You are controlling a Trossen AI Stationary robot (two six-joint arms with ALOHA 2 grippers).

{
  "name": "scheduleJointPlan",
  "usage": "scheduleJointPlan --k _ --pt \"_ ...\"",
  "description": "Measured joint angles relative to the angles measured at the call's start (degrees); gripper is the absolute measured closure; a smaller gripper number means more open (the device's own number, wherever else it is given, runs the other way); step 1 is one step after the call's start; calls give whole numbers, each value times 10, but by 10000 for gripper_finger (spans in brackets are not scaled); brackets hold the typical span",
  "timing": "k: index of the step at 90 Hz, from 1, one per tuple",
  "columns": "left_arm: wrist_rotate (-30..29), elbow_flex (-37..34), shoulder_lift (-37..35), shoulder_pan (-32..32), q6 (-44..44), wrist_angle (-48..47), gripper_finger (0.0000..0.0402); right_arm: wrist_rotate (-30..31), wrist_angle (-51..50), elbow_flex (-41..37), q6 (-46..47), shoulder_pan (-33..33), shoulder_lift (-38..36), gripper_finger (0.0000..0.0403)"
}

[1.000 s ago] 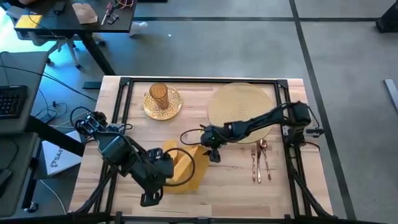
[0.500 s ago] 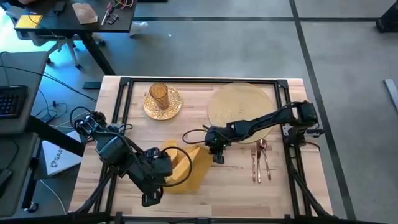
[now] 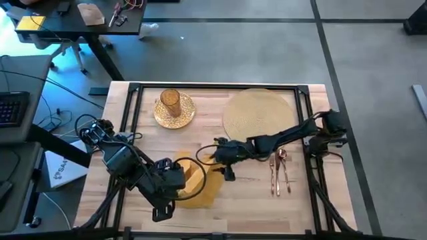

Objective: Set table place
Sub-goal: Fold the yellow table napkin

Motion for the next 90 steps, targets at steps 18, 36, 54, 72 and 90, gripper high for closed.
scheduleJointPlan --k 18,36,54,72,90 --pt "7 0 0 0 -2 1 402 3 19 10 -38 -4 40 244" --pt "10 0 -1 1 -8 1 402 0 -30 73 -39 -4 85 330" --pt "-35 30 -11 5 -31 -7 402 30 -243 160 -3 -4 54 400" --pt "-143 52 -43 19 -37 -26 402 37 -488 254 94 -17 -66 403" --pt "-262 57 -97 43 42 16 402 43 -553 327 131 -52 -211 403"
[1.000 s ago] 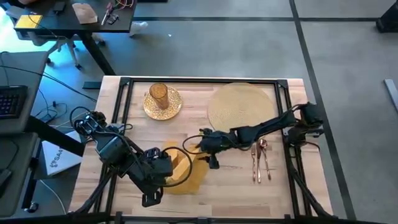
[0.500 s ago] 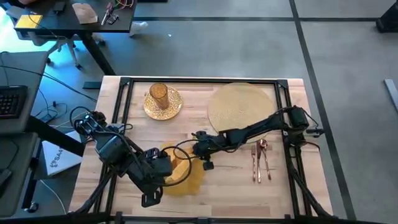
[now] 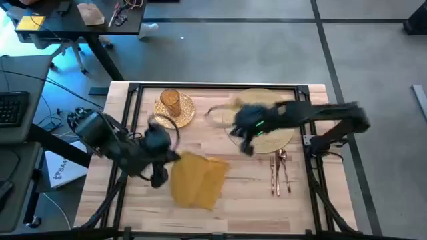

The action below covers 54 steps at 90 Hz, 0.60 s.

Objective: Set table place
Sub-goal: Fold the yellow table napkin

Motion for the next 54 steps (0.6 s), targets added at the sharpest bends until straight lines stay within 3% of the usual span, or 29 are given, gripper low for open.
scheduleJointPlan --k 7,16,27,35,54 --pt "12 0 -15 19 43 22 402 -18 -2 -1 14 -14 -22 403" --pt "70 0 -20 44 92 73 402 -25 10 -34 14 -18 -27 401" --pt "159 0 -16 79 152 157 402 -99 136 -109 10 -17 -22 376" --pt "199 0 -16 95 167 192 402 -148 243 -162 10 -17 -16 334" --pt "244 2 -16 115 166 211 402 -160 366 -208 -41 -20 -7 209"
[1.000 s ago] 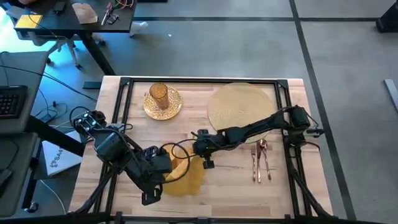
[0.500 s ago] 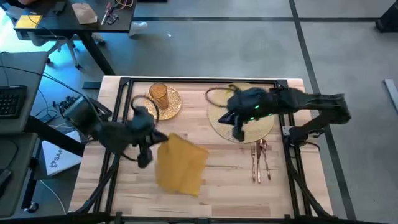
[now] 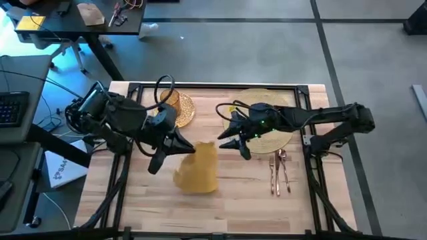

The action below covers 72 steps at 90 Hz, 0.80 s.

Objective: Set table place
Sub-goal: Fold the yellow table napkin

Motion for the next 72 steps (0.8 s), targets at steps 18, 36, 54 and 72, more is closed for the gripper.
scheduleJointPlan --k 18,36,54,72 --pt "17 -1 0 14 -9 9 402 -64 112 0 -63 -18 52 151" --pt "40 -1 0 21 -43 9 402 -190 177 1 -44 -53 78 164" --pt "62 0 7 21 -105 -23 402 -295 218 1 26 -83 83 169" --pt "15 -2 62 43 -117 -169 402 -302 104 1 83 -111 46 173"
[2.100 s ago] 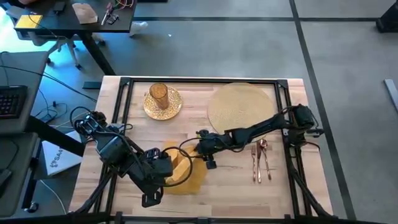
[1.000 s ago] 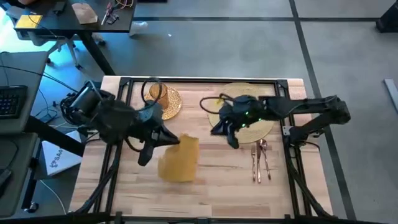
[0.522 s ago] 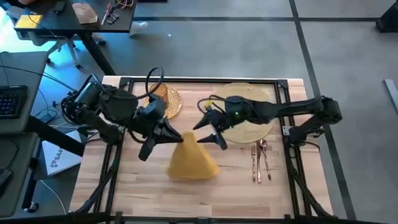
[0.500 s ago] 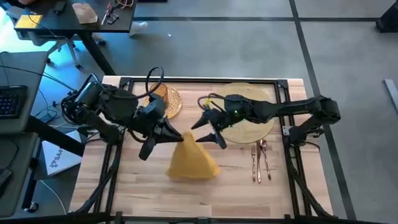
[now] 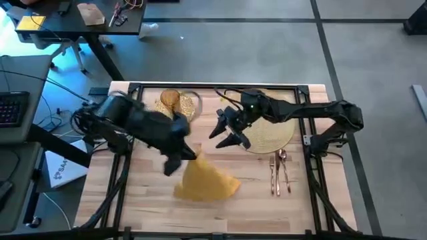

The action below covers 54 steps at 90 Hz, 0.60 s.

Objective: Set table place
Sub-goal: Fold the yellow table napkin

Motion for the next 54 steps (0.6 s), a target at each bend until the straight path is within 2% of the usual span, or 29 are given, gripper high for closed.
scheduleJointPlan --k 6,11,17,22,26,31,38,43,47,54 --pt "-56 0 17 24 24 -14 402 13 -96 0 17 -12 -35 182" --pt "-95 0 26 51 70 6 402 56 -169 0 17 -16 -72 191" --pt "-112 0 32 94 148 81 402 128 -243 0 7 -14 -126 204" --pt "-96 1 33 133 215 171 402 182 -290 0 7 -12 -171 214" --pt "-44 1 34 159 264 244 402 226 -322 0 8 -11 -207 222" --pt "60 3 34 180 320 333 402 278 -362 0 15 -8 -252 229" --pt "198 4 31 180 353 389 402 345 -403 0 37 -3 -309 235" --pt "266 3 31 166 338 375 402 384 -428 0 50 -1 -342 238" --pt "303 1 36 150 316 329 402 405 -446 0 62 -1 -361 240" --pt "311 -1 52 112 300 197 402 422 -471 0 83 0 -377 242"
